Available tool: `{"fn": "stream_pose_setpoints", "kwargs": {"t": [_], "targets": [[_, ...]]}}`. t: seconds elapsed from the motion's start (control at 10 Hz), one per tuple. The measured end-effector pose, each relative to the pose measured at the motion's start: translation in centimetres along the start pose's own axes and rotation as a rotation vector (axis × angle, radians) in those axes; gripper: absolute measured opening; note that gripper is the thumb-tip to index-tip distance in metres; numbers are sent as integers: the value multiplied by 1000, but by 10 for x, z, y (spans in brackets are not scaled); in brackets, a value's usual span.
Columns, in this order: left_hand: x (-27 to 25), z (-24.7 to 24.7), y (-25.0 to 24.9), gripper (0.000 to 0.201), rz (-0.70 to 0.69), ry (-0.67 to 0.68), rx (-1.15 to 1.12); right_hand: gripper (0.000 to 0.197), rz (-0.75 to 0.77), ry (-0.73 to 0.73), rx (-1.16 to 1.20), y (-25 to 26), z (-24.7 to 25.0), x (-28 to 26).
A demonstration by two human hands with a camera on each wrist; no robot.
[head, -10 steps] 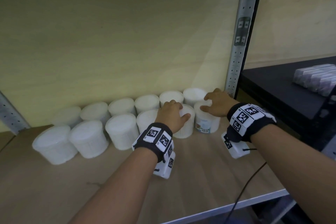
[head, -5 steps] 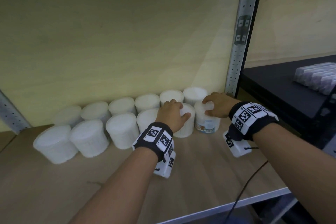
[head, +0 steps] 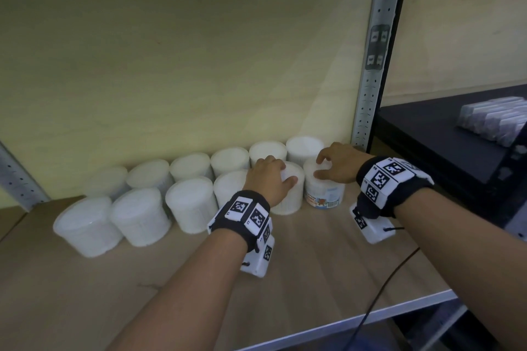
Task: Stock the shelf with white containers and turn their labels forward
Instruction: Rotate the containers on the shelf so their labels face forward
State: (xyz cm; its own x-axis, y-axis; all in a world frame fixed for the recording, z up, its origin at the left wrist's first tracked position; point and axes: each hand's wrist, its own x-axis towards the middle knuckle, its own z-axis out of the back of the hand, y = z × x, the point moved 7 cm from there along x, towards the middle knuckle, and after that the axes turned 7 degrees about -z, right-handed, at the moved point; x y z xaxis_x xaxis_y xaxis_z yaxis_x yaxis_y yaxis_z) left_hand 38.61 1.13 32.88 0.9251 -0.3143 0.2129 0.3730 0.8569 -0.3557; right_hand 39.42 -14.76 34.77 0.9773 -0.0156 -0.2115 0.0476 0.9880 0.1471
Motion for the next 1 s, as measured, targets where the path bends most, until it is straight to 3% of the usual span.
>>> {"fn": "stream_pose_setpoints", "kwargs": {"t": [1.0], "targets": [[-2,-1,-3,47,17,11,14,43,126,47,-10,-1,8,-8]]}}
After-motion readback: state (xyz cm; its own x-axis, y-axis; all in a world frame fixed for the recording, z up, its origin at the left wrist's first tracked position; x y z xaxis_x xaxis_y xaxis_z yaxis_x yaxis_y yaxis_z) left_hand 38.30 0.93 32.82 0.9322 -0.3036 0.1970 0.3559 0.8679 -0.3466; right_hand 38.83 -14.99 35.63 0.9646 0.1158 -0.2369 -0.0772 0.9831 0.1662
